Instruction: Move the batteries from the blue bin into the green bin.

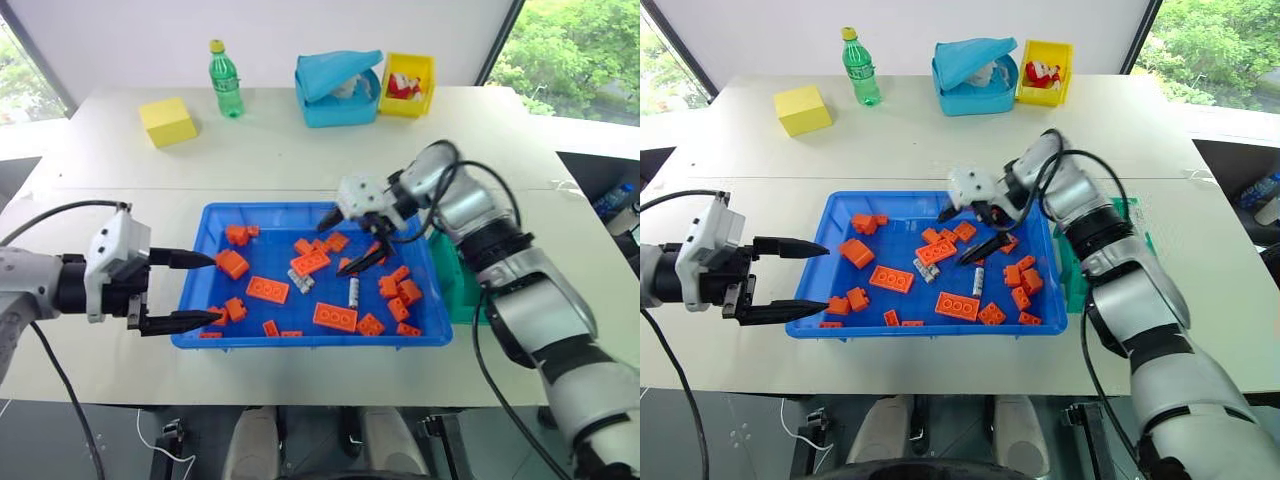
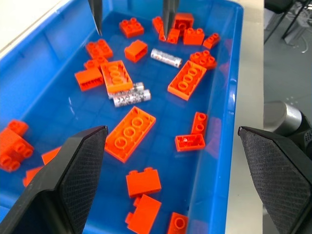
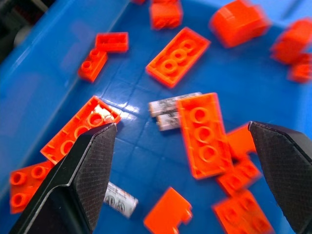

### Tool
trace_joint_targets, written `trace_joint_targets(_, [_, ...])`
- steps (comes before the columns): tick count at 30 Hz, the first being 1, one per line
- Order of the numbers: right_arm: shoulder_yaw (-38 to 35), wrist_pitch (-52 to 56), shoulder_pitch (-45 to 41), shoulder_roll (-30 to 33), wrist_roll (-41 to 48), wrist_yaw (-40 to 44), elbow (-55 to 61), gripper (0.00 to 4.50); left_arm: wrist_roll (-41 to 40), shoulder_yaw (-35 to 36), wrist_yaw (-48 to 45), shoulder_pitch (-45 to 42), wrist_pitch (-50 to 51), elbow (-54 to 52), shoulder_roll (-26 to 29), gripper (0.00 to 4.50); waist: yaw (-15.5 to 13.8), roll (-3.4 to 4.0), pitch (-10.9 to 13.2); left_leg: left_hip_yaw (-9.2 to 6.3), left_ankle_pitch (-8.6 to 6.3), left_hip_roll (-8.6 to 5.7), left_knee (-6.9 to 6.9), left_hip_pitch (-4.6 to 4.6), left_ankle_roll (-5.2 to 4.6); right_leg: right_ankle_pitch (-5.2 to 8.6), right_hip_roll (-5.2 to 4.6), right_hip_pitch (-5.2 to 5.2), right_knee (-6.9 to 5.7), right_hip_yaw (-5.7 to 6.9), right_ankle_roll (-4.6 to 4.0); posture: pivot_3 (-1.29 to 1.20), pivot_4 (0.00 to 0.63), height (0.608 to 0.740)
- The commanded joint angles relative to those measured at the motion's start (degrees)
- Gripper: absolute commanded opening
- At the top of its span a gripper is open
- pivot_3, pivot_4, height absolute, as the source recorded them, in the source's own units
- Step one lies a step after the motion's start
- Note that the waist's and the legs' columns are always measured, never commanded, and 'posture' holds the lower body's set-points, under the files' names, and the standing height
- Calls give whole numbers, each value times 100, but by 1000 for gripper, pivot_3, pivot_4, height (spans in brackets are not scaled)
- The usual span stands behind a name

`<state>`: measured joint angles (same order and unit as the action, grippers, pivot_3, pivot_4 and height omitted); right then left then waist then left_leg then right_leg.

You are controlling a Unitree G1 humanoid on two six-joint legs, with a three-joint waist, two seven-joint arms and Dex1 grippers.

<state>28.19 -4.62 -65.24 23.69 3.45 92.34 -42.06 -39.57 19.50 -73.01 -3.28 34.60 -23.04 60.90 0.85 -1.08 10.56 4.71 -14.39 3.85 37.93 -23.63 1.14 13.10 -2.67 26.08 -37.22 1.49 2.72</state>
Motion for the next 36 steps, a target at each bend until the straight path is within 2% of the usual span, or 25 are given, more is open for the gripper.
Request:
trace_joint_targets(1, [55,-646,-419,-403,-300,16,-716,4441,-244,451,182,252,149,-408,-39,4500,24,0,0,0,0,0,1,0,0,0,0,0,-1,0,0,0,150,736])
trace_joint_targets(10, [6,-1445,-824,-1207,-962,-155,-2168,4441,-457,933,548,753,378,-830,-119,4500,22,1,1,-6,0,5,0,5,1,1,4,3,-16,1,-3,0,150,736])
trace_joint_targets(22, [-161,-1593,-897,-1476,-1505,-655,-2900,4441,-552,971,724,697,413,-859,-37,4500,34,1,1,-7,2,3,1,6,4,1,3,-1,-15,2,-3,0,150,736])
trace_joint_targets(25, [-232,-1546,-942,-1504,-1568,-724,-2975,3641,-512,892,719,602,385,-807,-27,4500,41,1,1,-7,2,3,1,6,4,1,3,-1,-15,2,-3,0,150,736])
trace_joint_targets(27, [-270,-1534,-968,-1503,-1600,-707,-2997,2615,-475,816,704,521,356,-762,-17,4500,41,1,1,-7,2,3,1,7,4,1,3,-1,-16,2,-3,0,150,736])
trace_joint_targets(28, [-288,-1553,-978,-1498,-1621,-712,-3000,2228,-447,773,689,482,327,-739,-10,4500,40,1,1,-8,2,3,1,7,4,1,4,-1,-16,2,-3,0,150,736])
trace_joint_targets(29, [-310,-1573,-988,-1496,-1644,-725,-3002,2033,-425,735,675,446,307,-712,-6,4500,38,1,1,-9,2,3,0,7,4,1,4,-2,-16,2,-3,0,150,736])
trace_joint_targets(31, [-360,-1573,-1011,-1481,-1647,-687,-2992,1205,-402,661,665,361,286,-656,-2,4500,38,1,1,-8,2,3,0,7,4,1,4,-2,-15,2,-3,0,150,736])
trace_joint_targets(36, [-551,-1520,-1042,-1404,-1509,-327,-2847,1205,-390,504,662,140,239,-517,1,4500,35,1,1,-8,2,3,0,7,5,1,4,-2,-16,2,-2,0,150,736])
